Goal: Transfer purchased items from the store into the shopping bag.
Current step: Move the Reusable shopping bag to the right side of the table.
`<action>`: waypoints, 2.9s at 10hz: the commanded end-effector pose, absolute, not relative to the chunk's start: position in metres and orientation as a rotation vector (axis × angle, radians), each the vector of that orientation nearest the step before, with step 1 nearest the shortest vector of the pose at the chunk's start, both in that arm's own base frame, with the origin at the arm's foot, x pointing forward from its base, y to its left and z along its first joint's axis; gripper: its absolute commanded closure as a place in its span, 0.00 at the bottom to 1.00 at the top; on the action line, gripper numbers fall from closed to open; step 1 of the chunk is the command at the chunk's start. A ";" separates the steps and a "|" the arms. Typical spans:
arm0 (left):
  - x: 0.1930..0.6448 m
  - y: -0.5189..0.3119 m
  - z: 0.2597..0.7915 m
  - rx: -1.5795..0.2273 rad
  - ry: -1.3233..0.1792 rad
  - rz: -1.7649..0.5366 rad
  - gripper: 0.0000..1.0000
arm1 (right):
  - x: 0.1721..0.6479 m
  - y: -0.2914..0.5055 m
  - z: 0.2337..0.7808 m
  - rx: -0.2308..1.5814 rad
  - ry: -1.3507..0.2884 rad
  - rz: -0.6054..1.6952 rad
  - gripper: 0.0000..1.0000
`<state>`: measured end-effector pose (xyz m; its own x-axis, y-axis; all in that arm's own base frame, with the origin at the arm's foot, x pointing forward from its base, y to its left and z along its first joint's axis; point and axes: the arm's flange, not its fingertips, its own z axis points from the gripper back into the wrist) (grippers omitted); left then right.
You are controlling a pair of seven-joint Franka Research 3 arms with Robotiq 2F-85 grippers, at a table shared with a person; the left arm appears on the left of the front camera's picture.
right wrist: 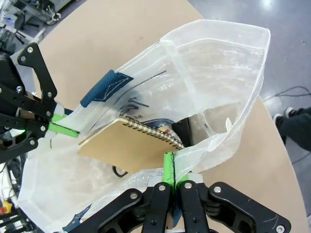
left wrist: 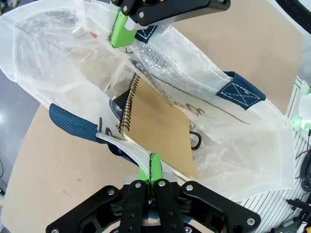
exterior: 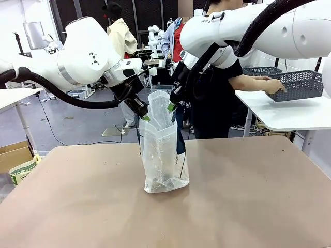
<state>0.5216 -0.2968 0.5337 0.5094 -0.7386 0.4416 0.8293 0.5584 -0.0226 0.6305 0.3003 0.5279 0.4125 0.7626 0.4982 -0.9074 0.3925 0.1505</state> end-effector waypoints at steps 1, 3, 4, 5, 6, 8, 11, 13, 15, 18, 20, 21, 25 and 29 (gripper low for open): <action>0.528 -0.309 0.531 -0.248 -0.424 -0.994 1.00 | 0.631 0.307 0.532 0.498 -0.405 1.016 1.00; 0.530 -0.315 0.531 -0.259 -0.446 -0.965 1.00 | 0.633 0.309 0.530 0.529 -0.416 0.952 1.00; 0.530 -0.317 0.531 -0.272 -0.451 -0.953 1.00 | 0.634 0.308 0.529 0.548 -0.421 0.919 1.00; 0.531 -0.319 0.530 -0.284 -0.466 -0.949 1.00 | 0.635 0.308 0.528 0.560 -0.431 0.905 1.00; 0.531 -0.321 0.530 -0.295 -0.475 -0.958 1.00 | 0.637 0.309 0.525 0.579 -0.432 0.884 1.00; 0.531 -0.327 0.528 -0.326 -0.505 -1.049 1.00 | 0.636 0.314 0.525 0.609 -0.444 0.865 1.00; 0.537 -0.338 0.521 -0.377 -0.507 -1.097 1.00 | 0.640 0.326 0.524 0.614 -0.464 0.822 1.00; 0.537 -0.341 0.519 -0.382 -0.498 -1.087 1.00 | 0.642 0.333 0.524 0.613 -0.455 0.812 1.00; 0.533 -0.332 0.524 -0.327 -0.519 -1.059 1.00 | 0.643 0.331 0.524 0.602 -0.435 0.786 1.00; 0.536 -0.342 0.518 -0.344 -0.481 -1.070 1.00 | 0.640 0.326 0.518 0.596 -0.429 0.822 1.00; 0.536 -0.342 0.518 -0.344 -0.481 -1.070 1.00 | 0.640 0.326 0.518 0.596 -0.429 0.822 1.00; 0.536 -0.342 0.518 -0.344 -0.481 -1.070 1.00 | 0.640 0.326 0.518 0.596 -0.429 0.822 1.00; 0.536 -0.342 0.518 -0.344 -0.481 -1.070 1.00 | 0.640 0.326 0.518 0.596 -0.429 0.822 1.00; 0.536 -0.340 0.519 -0.349 -0.492 -1.064 0.56 | 0.640 0.326 0.518 0.596 -0.429 0.822 1.00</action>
